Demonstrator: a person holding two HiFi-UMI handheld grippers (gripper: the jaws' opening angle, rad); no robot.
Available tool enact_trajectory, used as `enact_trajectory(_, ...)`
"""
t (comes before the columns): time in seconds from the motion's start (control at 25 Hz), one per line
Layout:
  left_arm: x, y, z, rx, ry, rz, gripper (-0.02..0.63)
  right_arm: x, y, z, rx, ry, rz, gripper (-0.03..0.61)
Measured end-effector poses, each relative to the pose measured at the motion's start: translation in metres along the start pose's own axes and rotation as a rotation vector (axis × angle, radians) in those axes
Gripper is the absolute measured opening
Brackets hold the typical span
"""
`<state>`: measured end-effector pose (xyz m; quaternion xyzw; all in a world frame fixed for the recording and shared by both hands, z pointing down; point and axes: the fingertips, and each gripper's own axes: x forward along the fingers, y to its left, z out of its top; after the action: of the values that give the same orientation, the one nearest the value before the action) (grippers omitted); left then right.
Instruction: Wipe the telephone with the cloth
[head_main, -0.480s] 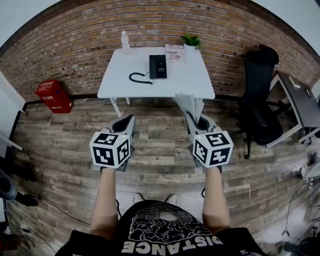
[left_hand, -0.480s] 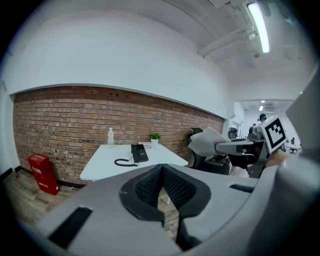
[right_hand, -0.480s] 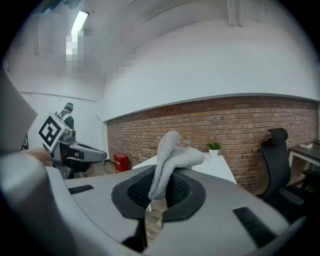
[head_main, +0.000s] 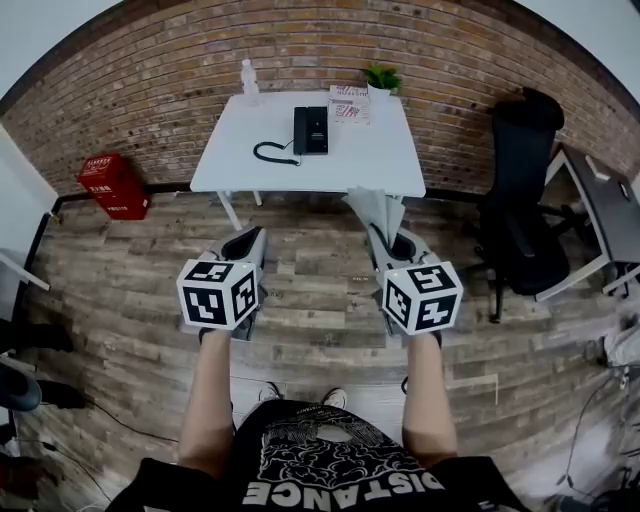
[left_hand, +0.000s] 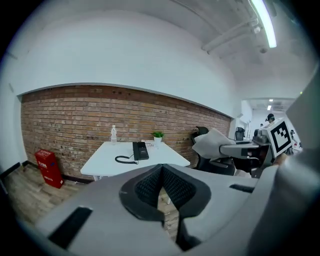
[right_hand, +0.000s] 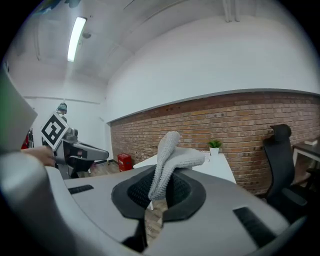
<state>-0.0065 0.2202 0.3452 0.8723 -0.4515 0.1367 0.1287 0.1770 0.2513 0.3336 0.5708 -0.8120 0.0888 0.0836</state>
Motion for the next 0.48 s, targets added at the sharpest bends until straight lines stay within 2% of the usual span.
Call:
enact_trajectory(0.08,0.003,-0.007,-0.001,-0.013,0.004,0.015,0.005,-0.003,-0.008,0.000,0.002,-0.004,0.012,0.011)
enact_trajectory(0.24,0.009,-0.019,0.001,0.011,0.016,0.042,0.005,-0.005,-0.022,0.003,0.009,-0.015,0.034,0.011)
enact_trajectory(0.48,0.023,-0.012,0.006,0.008,0.013,0.066,0.005,0.009,-0.029,0.002,0.015,-0.016,0.059,0.011)
